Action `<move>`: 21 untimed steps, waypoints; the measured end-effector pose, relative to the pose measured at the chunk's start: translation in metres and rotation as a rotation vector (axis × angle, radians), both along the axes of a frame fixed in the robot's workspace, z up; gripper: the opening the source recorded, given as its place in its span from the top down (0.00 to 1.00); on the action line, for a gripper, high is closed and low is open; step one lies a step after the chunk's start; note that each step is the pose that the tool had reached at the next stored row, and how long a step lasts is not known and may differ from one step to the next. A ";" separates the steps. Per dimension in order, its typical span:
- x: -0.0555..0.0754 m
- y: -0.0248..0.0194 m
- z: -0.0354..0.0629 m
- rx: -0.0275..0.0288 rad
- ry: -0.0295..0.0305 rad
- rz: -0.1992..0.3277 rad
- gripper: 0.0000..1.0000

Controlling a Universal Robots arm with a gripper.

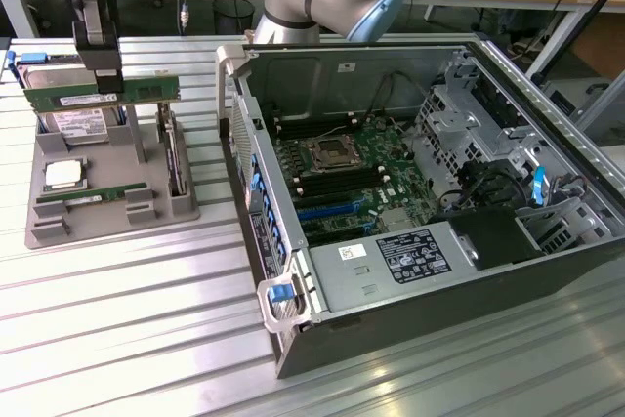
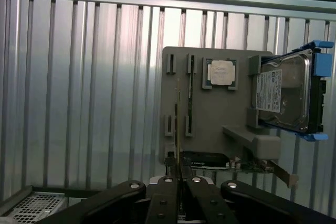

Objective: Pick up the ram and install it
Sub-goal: 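Pick up the ram and move it above insertion slot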

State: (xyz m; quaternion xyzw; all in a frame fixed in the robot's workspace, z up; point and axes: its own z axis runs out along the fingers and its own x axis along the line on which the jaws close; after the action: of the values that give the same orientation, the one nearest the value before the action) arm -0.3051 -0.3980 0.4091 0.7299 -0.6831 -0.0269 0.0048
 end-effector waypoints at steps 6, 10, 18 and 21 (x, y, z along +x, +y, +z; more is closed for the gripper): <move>0.008 0.0000 0.0000 0.0000 0.0000 0.000 0.87; 0.013 0.0000 0.0000 0.0000 0.0001 0.000 0.87; 0.028 0.0000 0.0000 0.0000 0.0000 0.000 0.87; 0.033 0.0000 0.0000 0.0000 0.0001 0.000 0.87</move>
State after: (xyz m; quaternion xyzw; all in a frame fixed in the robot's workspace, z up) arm -0.2718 -0.3980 0.4091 0.7299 -0.6830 -0.0270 0.0048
